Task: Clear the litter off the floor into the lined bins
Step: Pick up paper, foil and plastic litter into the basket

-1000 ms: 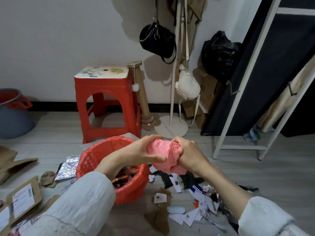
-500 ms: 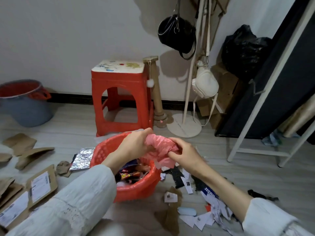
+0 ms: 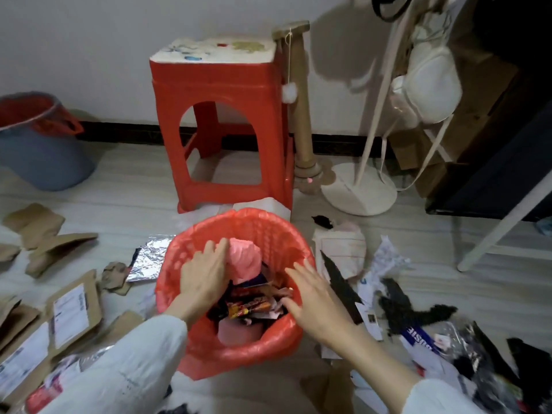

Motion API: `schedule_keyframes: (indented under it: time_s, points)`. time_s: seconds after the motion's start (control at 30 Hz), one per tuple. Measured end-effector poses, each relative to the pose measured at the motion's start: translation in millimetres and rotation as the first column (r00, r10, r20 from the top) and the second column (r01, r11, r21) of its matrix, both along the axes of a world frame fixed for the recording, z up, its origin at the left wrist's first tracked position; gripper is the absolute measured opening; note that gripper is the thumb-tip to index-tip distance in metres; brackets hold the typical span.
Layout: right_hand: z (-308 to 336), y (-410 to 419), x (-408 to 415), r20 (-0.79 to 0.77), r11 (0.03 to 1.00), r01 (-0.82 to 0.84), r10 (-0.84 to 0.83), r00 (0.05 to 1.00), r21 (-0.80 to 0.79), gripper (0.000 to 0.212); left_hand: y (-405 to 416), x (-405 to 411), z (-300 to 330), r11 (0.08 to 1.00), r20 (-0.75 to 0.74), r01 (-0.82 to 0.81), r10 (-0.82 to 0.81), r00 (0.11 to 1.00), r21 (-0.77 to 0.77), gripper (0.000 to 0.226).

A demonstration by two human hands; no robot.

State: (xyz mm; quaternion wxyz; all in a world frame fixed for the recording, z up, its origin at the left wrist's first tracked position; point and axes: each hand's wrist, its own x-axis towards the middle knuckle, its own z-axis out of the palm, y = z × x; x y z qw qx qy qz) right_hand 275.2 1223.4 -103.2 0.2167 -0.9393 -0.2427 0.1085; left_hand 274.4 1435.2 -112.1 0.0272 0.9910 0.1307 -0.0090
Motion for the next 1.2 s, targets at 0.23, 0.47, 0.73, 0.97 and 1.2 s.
schedule_keyframes:
  time_s: [0.23,0.47,0.73,0.97,1.2]
  points:
    - [-40,5,1,0.257,0.997,-0.023,0.004,0.966,0.069,0.048,-9,40,-83,0.978,-0.262,0.209,-0.196,0.945,0.024,0.042]
    - [-52,5,1,0.260,0.996,-0.040,0.020,0.965,0.074,0.049,17,13,-115,0.950,-0.523,0.090,-0.242,0.817,-0.299,0.063]
    - [-45,6,0,0.222,0.999,-0.035,0.032,0.974,0.006,0.049,16,29,-92,0.951,-0.685,0.311,-0.228,0.692,-0.002,0.065]
    - [-14,3,-9,0.178,0.978,-0.018,0.056,0.983,-0.207,0.056,11,20,-36,0.969,-0.542,0.229,-0.242,0.805,-0.092,0.078]
    - [64,-48,-31,0.057,0.984,0.017,-0.007,0.998,-0.176,0.051,-44,-16,56,0.900,-0.051,0.426,-0.431,0.901,-0.091,0.046]
